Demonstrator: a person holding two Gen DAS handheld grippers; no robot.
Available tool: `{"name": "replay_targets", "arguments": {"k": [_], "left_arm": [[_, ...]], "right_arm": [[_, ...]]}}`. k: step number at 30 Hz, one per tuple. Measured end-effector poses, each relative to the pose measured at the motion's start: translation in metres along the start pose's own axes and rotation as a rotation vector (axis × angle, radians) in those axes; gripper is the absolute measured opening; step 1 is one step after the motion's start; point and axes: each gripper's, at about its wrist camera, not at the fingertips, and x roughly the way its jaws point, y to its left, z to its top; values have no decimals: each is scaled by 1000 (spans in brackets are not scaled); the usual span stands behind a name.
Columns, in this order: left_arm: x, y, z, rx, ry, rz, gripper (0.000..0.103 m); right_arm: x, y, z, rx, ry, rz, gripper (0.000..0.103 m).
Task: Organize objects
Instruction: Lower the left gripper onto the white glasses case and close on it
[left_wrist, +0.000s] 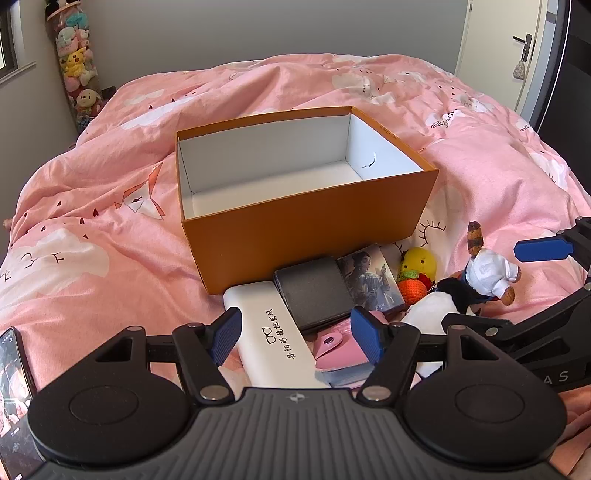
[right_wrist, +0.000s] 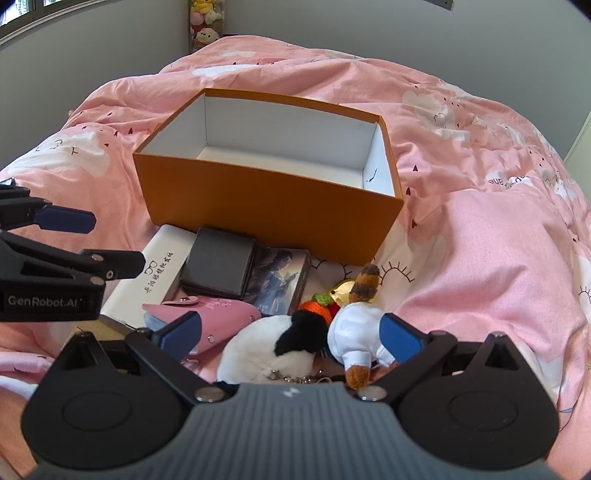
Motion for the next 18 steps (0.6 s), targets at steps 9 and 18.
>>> {"name": "replay_targets", "arguments": {"k": [9, 18], "left_arm": [[0, -2, 2, 4, 5, -2, 79], [2, 6, 5, 126, 25, -134, 79]], "right_arm": [[0, -1, 1, -2, 7, 5, 102], [3, 0, 6, -9, 17, 45, 102]]}}
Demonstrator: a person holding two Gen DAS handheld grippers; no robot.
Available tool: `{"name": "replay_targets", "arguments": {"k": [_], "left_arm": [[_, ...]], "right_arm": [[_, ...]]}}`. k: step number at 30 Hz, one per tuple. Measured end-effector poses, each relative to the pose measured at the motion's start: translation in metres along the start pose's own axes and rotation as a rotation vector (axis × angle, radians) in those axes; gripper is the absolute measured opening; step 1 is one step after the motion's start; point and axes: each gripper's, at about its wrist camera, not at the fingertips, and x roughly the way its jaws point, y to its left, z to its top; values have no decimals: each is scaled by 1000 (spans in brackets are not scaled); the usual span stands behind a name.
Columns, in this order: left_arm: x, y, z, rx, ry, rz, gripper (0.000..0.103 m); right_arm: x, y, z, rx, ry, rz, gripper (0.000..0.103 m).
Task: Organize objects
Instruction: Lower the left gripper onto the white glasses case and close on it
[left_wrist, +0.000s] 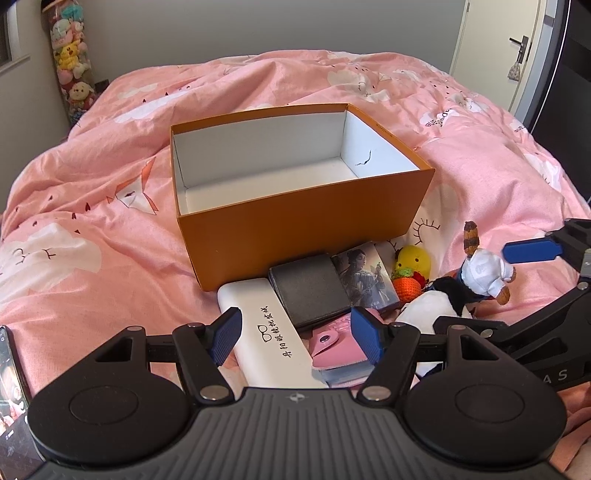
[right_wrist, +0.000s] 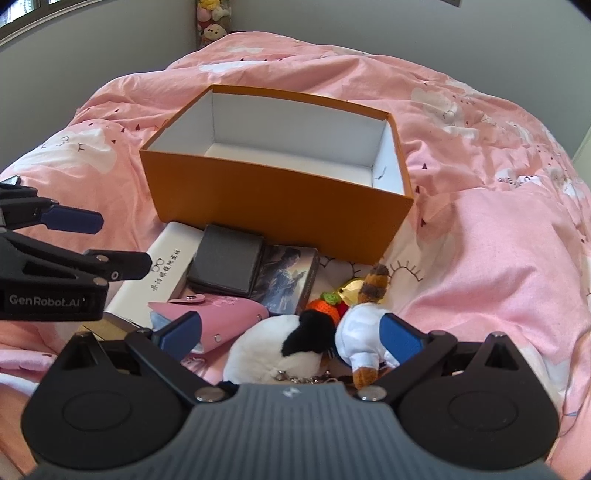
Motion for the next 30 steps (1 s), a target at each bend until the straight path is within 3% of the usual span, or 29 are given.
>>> {"name": "replay_targets", "arguments": {"k": [2, 4, 8, 10, 12, 15, 18, 22, 30], "left_arm": [[1, 5, 2, -1, 7, -10, 79], [3, 12, 4, -15, 21, -21, 72], [15, 32, 7, -94, 80, -72, 58], [25, 41, 8, -128, 111, -78, 52], [35, 49, 8, -158, 150, -85, 47], [52, 56, 11, -191, 211, -86, 41], [66, 61, 13, -232, 256, -83, 43], [82, 61, 18, -267, 305, -45, 73], [114, 55, 21, -269, 397, 1, 75]], "right_arm": [[2, -1, 4, 2, 1, 38, 101], [5, -2, 11, 2, 4, 71, 94], [19, 1, 28, -5, 26, 125, 75], [28, 3, 35, -5, 39, 153, 69], [39, 5, 41, -7, 60, 177, 56], [60, 9, 49, 19, 115, 251, 43], [78, 15, 55, 31, 147, 289, 33], [94, 23, 60, 12, 158, 255, 32], [109, 6, 57, 35, 172, 206, 35]]}}
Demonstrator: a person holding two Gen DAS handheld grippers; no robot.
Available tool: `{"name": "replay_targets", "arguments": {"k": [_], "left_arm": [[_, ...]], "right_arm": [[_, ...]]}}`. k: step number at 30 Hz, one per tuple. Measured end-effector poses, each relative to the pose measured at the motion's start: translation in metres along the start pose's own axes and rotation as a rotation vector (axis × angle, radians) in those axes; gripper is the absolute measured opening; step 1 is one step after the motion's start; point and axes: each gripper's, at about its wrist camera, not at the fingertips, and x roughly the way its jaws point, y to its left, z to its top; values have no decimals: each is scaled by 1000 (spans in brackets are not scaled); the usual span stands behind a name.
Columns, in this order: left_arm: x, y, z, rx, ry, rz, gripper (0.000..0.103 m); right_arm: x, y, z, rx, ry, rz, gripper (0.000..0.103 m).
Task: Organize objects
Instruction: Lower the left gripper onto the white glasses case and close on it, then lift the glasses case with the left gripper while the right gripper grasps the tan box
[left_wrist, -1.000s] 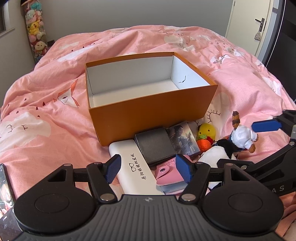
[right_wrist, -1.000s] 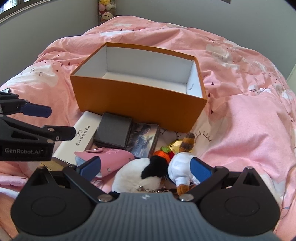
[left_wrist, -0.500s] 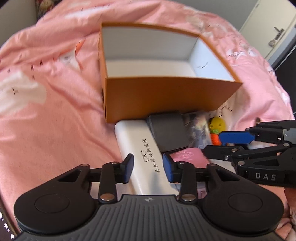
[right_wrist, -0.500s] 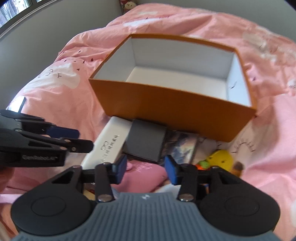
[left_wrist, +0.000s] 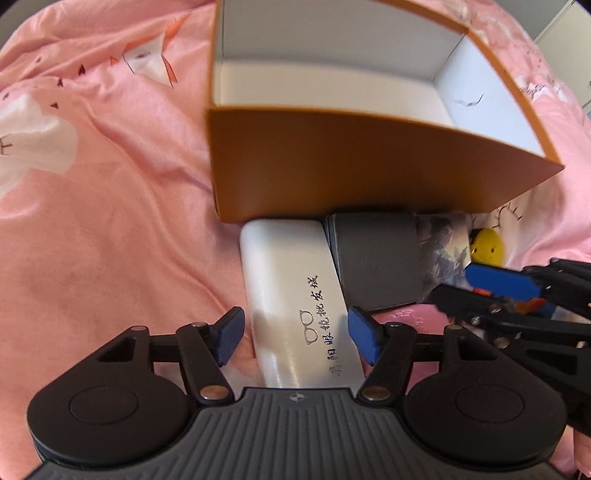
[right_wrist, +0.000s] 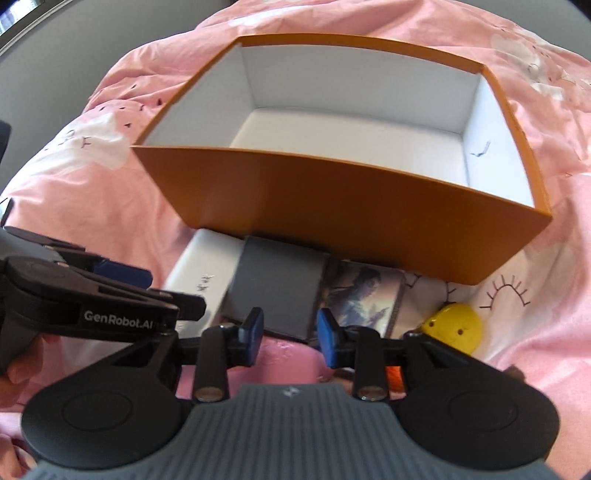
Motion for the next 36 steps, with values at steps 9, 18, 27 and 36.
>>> {"name": "replay_targets", "arguments": {"k": [9, 18, 27, 36], "left_arm": [[20, -15, 0, 59, 37, 74, 80], [6, -8, -7, 71, -8, 39, 76], [-44, 0, -19, 96, -140, 43, 72], [-78, 11, -32, 82, -190, 6, 71]], "right_arm": [[3, -16, -2, 39, -9, 9, 42], [2, -13, -6, 15, 14, 49, 42], [-27, 19, -10, -131, 35, 203, 42], [-34, 75, -29, -484, 159, 367, 42]]}}
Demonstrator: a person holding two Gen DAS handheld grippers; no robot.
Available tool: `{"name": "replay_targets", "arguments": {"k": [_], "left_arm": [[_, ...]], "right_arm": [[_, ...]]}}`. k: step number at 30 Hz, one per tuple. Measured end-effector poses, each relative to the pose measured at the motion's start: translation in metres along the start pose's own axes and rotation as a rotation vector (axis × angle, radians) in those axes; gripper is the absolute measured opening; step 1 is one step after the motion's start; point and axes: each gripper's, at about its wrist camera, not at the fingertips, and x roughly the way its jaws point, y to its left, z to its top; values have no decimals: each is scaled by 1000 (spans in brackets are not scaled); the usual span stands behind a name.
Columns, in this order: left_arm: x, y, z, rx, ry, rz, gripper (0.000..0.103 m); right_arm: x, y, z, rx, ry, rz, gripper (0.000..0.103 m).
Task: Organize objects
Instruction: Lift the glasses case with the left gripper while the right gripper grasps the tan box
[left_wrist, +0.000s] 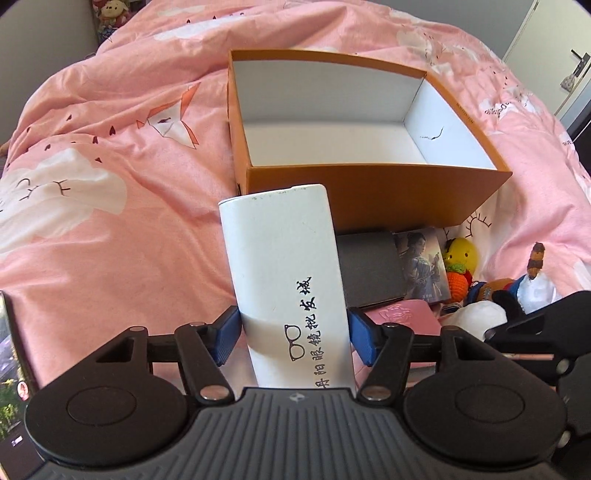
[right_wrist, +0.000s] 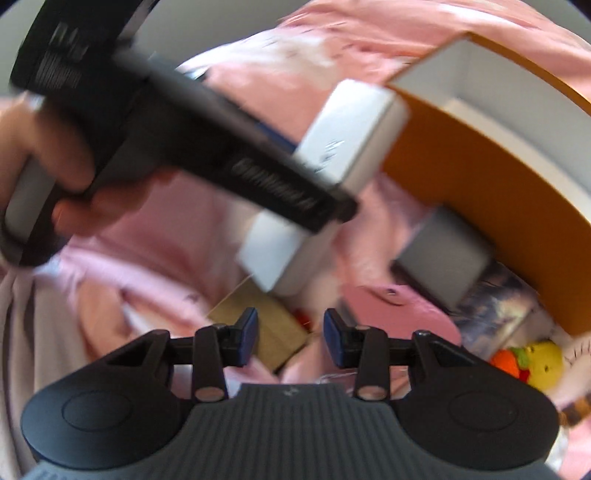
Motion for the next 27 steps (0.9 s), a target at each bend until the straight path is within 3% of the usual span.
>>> {"name": "replay_targets", "arguments": {"k": [4, 9, 14, 27], "left_arm": [[-10, 1, -1, 13, -20, -5, 71], [-24, 3, -1, 56, -41, 8, 71], [-30, 10, -1, 69, -49, 25, 71], [-31, 16, -6, 64, -43, 5, 71]], "right_arm": [[7, 13, 1, -93, 58, 2, 42], [14, 19, 7, -159, 77, -25, 62], [14, 30, 10, -220, 102, -10, 61], [38, 28, 14, -211, 164, 30, 60]]}}
